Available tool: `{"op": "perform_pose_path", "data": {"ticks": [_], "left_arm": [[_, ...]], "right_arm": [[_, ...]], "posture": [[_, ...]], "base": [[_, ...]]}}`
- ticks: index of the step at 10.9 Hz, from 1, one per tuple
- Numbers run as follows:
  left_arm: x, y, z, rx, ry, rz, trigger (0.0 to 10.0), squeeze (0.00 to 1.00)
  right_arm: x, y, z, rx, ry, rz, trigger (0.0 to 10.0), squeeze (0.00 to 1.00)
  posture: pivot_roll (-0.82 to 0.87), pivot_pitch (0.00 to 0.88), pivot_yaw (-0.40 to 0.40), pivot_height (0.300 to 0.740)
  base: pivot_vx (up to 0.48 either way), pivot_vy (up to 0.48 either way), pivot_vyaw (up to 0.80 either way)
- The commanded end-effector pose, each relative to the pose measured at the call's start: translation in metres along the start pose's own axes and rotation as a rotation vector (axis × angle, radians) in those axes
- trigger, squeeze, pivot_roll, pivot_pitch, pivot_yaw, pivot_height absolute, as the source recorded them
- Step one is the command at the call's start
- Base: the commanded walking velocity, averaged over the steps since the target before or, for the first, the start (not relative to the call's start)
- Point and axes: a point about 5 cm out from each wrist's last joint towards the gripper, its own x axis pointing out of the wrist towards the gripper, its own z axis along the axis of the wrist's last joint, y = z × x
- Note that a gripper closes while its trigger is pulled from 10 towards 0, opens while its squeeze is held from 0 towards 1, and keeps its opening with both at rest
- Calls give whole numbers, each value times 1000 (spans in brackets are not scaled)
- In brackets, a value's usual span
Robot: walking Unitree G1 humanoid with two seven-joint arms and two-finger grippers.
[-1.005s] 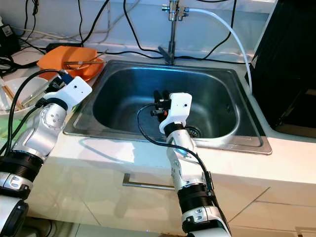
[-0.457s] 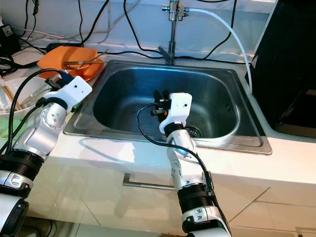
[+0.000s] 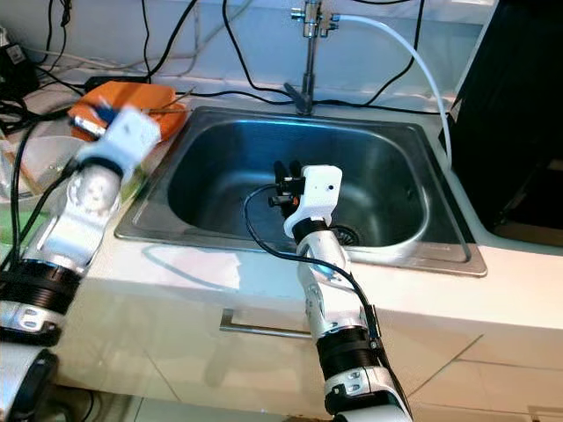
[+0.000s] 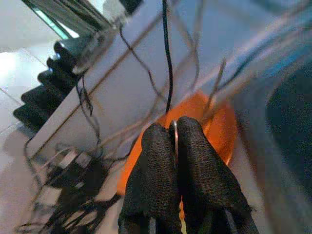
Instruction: Kitchen organization
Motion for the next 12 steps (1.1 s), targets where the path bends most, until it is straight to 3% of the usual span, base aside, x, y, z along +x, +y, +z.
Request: {"op": "perform_pose_path", "data": {"ticks": [1,2,6,8,10,11,12], "left_arm": [[2,8,12,-37,-47,20,3843,0],[2,15,24,-63,-98,51,10000,0],[-1,42,60,-101,-247,137,10000,0],[-10,36,94,-309,-439,47,10000,0],[-28,1,124,-623,-573,-174,10000,0],[-33,-10,128,-667,-583,-234,10000,0],[-36,-23,127,-664,-580,-288,10000,0]], "right_arm": [[3,0,3,3,-6,0,10000,0],[4,1,3,4,-5,2,10000,0],[4,2,2,6,0,10,10000,0],[5,2,1,7,2,16,10000,0],[4,3,2,7,-3,21,10000,12],[4,3,2,7,-4,27,10000,737],[3,4,3,9,-8,48,10000,1000]], "posture": [[181,10,-6,740],[184,10,-9,740],[190,10,-13,740],[192,9,-13,740],[173,2,-1,740],[169,0,2,740],[162,0,6,740]], "base": [[0,0,0],[0,0,0],[0,0,0],[0,0,0],[0,0,0],[0,0,0],[0,0,0]]}}
